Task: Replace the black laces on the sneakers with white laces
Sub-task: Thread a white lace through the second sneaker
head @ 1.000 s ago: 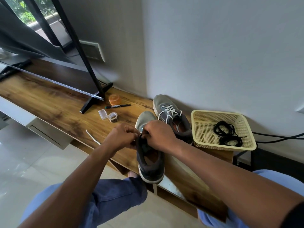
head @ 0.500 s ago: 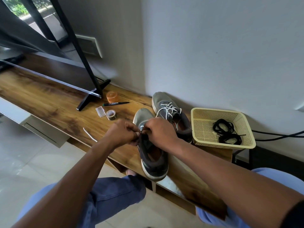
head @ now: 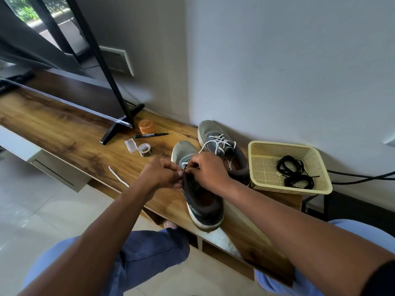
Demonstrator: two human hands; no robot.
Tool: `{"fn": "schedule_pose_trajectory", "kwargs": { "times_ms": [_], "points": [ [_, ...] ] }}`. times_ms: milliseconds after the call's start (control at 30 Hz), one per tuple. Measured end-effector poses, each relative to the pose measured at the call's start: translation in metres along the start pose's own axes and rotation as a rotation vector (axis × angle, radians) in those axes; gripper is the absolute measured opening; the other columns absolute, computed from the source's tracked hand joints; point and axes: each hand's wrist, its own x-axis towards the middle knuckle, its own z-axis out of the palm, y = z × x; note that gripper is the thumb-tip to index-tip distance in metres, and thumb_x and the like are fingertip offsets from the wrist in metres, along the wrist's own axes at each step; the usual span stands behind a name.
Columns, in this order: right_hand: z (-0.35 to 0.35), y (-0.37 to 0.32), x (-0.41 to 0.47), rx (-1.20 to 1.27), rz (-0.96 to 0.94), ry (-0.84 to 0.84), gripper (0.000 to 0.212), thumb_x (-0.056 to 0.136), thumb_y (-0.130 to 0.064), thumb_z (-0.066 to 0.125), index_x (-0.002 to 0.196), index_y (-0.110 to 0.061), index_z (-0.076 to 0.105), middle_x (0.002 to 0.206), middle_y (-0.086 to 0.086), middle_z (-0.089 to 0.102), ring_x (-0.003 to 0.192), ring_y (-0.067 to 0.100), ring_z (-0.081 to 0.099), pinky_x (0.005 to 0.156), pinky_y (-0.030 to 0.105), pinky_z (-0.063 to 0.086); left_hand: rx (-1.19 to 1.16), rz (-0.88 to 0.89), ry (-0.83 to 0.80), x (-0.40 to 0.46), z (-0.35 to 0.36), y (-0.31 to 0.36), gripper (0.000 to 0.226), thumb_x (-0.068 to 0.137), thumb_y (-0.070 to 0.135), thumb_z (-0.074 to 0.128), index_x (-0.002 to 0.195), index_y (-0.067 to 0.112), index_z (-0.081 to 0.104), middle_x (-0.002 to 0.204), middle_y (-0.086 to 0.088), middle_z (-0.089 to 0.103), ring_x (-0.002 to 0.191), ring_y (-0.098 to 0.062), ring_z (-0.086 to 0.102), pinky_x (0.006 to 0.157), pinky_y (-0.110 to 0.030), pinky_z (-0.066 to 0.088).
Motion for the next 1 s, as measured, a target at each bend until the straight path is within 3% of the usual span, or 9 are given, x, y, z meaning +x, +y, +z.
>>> {"fn": "schedule_pose_trajectory", "kwargs": {
  "times_ms": [200,300,367,500,667,733,833,933,1000],
  "points": [
    [-0.001,-0.007,0.003,-0.034,0.065,-0.06,0.023,0.094,-0.028,0.068,0.078,-0.012,0.073,0.078,0.005,0.071,0.082,0.027,0.066,0.073,0.041,0.051,-0.012,-0.012,0.039,-0.001,0.003,0.001,0.006,0.096,-0.001,0.071,0.096,-0.003,0.076,0.082,-0.02,0.078,0.07,-0.021,0.077,0.06,-0.026,0.063],
    [-0.006,-0.012,0.003,0.029,0.081,-0.043,0.033,0.09,-0.049,0.068,0.08,-0.018,0.068,0.077,-0.003,0.07,0.079,0.019,0.066,0.074,0.038,0.053,0.053,-0.005,0.048,-0.001,0.005,0.003,0.007,0.097,-0.001,0.068,0.097,-0.003,0.075,0.083,-0.021,0.078,0.073,-0.023,0.078,0.062,-0.027,0.064],
    [-0.007,-0.016,0.001,0.012,0.055,-0.063,0.035,0.085,-0.061,0.066,0.093,-0.027,0.069,0.09,-0.007,0.072,0.091,0.017,0.067,0.083,0.037,0.053,0.087,0.0,0.06,0.0,0.006,0.003,0.011,0.096,-0.008,0.063,0.096,-0.005,0.073,0.081,-0.021,0.077,0.073,-0.026,0.079,0.063,-0.029,0.065],
    [-0.008,-0.013,-0.002,-0.213,-0.025,-0.126,0.036,0.08,-0.059,0.059,0.109,-0.039,0.065,0.11,-0.005,0.064,0.114,0.028,0.052,0.095,0.047,0.04,0.052,-0.027,0.018,-0.003,0.006,0.007,0.015,0.098,-0.007,0.06,0.09,-0.003,0.071,0.081,-0.021,0.075,0.071,-0.027,0.078,0.062,-0.031,0.065],
    [-0.007,-0.013,0.0,-0.319,-0.052,-0.112,0.045,0.076,-0.064,0.049,0.108,-0.038,0.066,0.116,-0.003,0.055,0.117,0.027,0.043,0.098,0.048,0.035,-0.134,0.057,0.223,-0.001,-0.018,0.016,0.017,0.106,-0.001,0.051,0.095,0.0,0.065,0.087,-0.024,0.076,0.065,-0.024,0.077,0.057,-0.032,0.063],
    [-0.007,-0.011,-0.001,-0.31,-0.047,-0.104,0.042,0.076,-0.063,0.05,0.107,-0.04,0.066,0.117,-0.003,0.051,0.117,0.026,0.041,0.1,0.049,0.035,-0.261,0.124,0.289,0.0,-0.029,0.02,0.021,0.109,0.007,0.047,0.098,0.002,0.064,0.094,-0.02,0.078,0.074,-0.023,0.079,0.062,-0.033,0.064],
    [-0.007,-0.011,-0.003,-0.3,-0.051,-0.1,0.041,0.075,-0.062,0.049,0.104,-0.041,0.067,0.117,-0.005,0.049,0.118,0.025,0.039,0.102,0.05,0.035,-0.59,0.202,0.198,0.0,-0.045,0.025,0.025,0.112,0.012,0.034,0.104,0.005,0.057,0.092,-0.014,0.078,0.086,-0.03,0.079,0.072,-0.041,0.066],
    [-0.007,-0.013,-0.003,-0.28,-0.042,-0.11,0.043,0.074,-0.061,0.052,0.109,-0.04,0.066,0.123,-0.005,0.05,0.121,0.026,0.038,0.104,0.052,0.035,-0.791,0.304,0.106,-0.001,-0.06,0.027,0.032,0.108,0.011,0.035,0.084,0.017,0.055,0.067,-0.001,0.052,0.053,-0.014,0.056,0.055,-0.028,0.054],
    [-0.007,-0.009,-0.003,-0.253,-0.035,-0.086,0.058,0.075,-0.06,0.059,0.129,-0.037,0.056,0.132,-0.001,0.048,0.127,0.029,0.038,0.107,0.052,0.036,-0.651,0.342,0.169,0.002,-0.066,0.026,0.038,0.103,0.009,0.044,0.071,0.024,0.056,0.064,0.002,0.041,0.047,-0.008,0.035,0.042,-0.021,0.034]
  ]
}}
